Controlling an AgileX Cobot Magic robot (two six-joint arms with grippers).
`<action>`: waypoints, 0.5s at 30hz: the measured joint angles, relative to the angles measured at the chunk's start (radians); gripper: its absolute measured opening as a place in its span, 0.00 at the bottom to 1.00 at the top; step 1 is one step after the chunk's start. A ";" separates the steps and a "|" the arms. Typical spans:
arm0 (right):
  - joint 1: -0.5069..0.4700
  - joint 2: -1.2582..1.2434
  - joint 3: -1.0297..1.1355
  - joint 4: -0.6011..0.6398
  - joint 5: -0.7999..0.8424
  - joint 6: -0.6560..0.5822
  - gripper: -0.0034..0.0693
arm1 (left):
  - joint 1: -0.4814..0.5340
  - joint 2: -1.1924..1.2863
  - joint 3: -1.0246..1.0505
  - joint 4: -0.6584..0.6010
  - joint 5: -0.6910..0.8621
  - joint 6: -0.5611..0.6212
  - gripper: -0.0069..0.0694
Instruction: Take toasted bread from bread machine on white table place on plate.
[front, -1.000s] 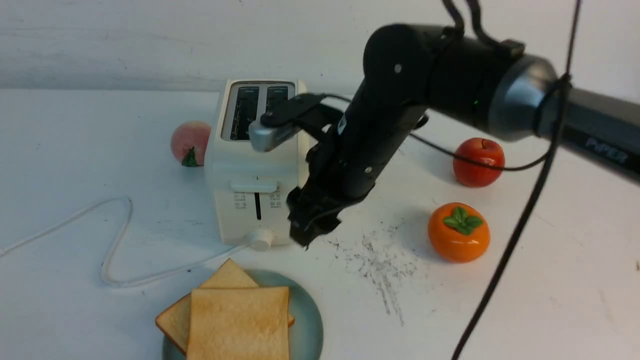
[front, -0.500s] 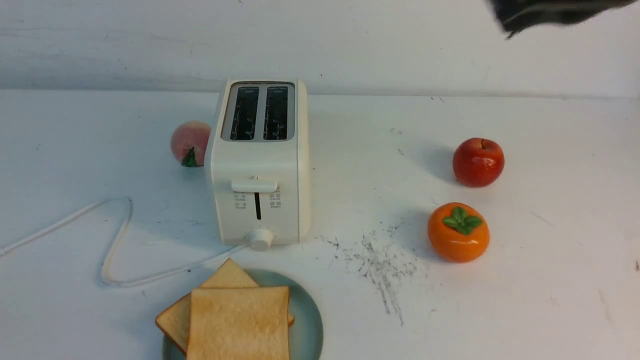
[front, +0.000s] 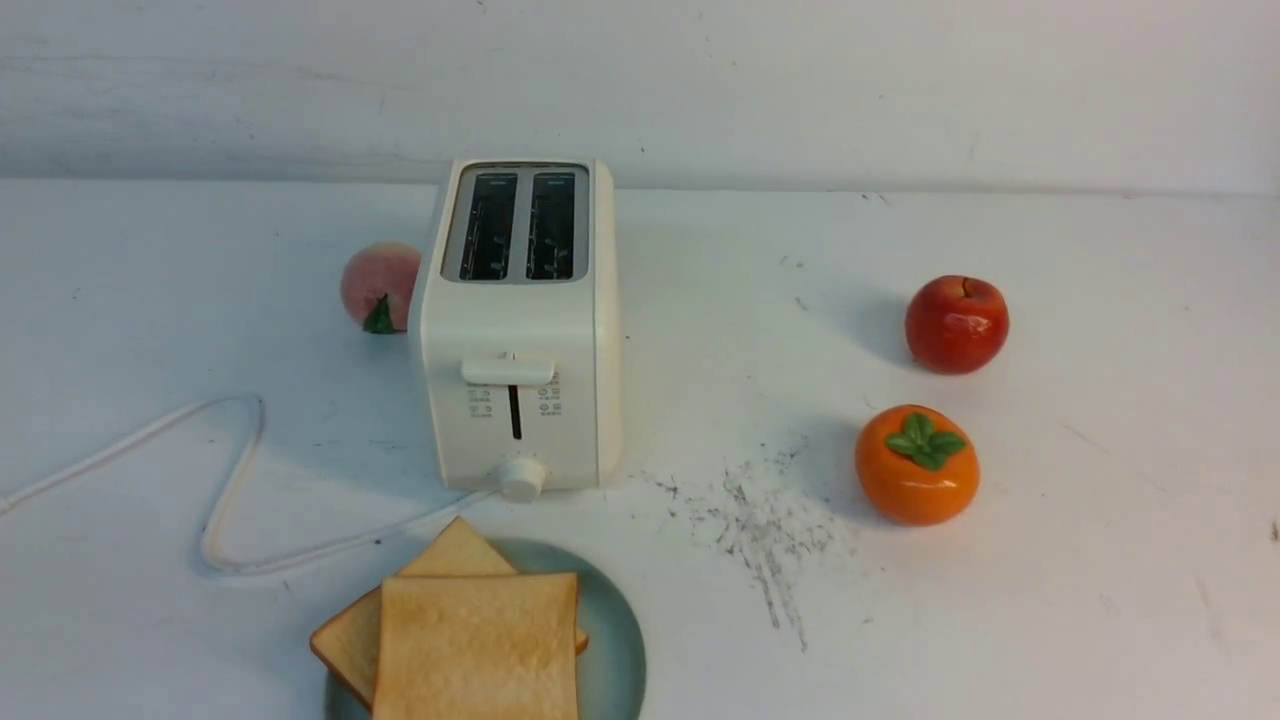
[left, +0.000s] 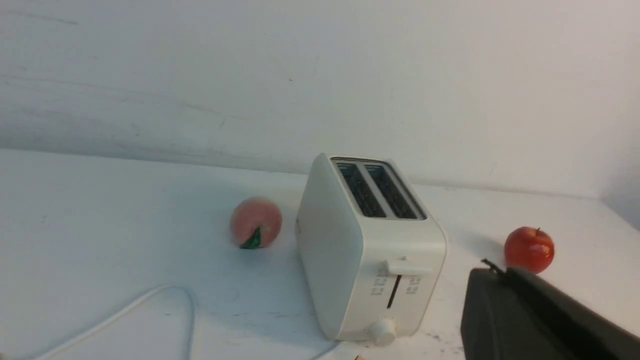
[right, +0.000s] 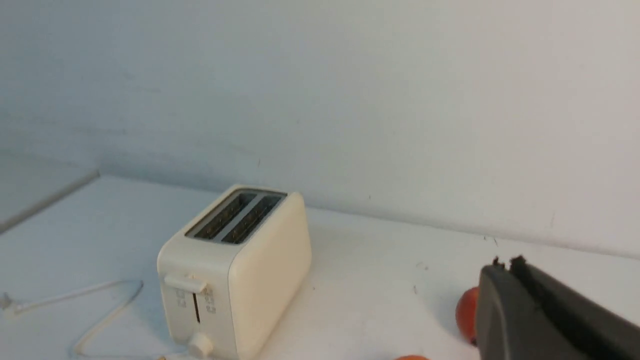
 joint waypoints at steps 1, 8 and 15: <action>0.000 -0.067 0.075 -0.033 -0.036 0.051 0.03 | 0.000 0.000 0.028 -0.017 -0.041 0.000 0.07; 0.000 -0.249 0.335 -0.216 -0.127 0.283 0.04 | 0.000 0.000 0.198 -0.084 -0.342 0.000 0.07; 0.000 -0.249 0.371 -0.262 -0.130 0.304 0.05 | 0.000 0.001 0.267 -0.103 -0.413 0.000 0.08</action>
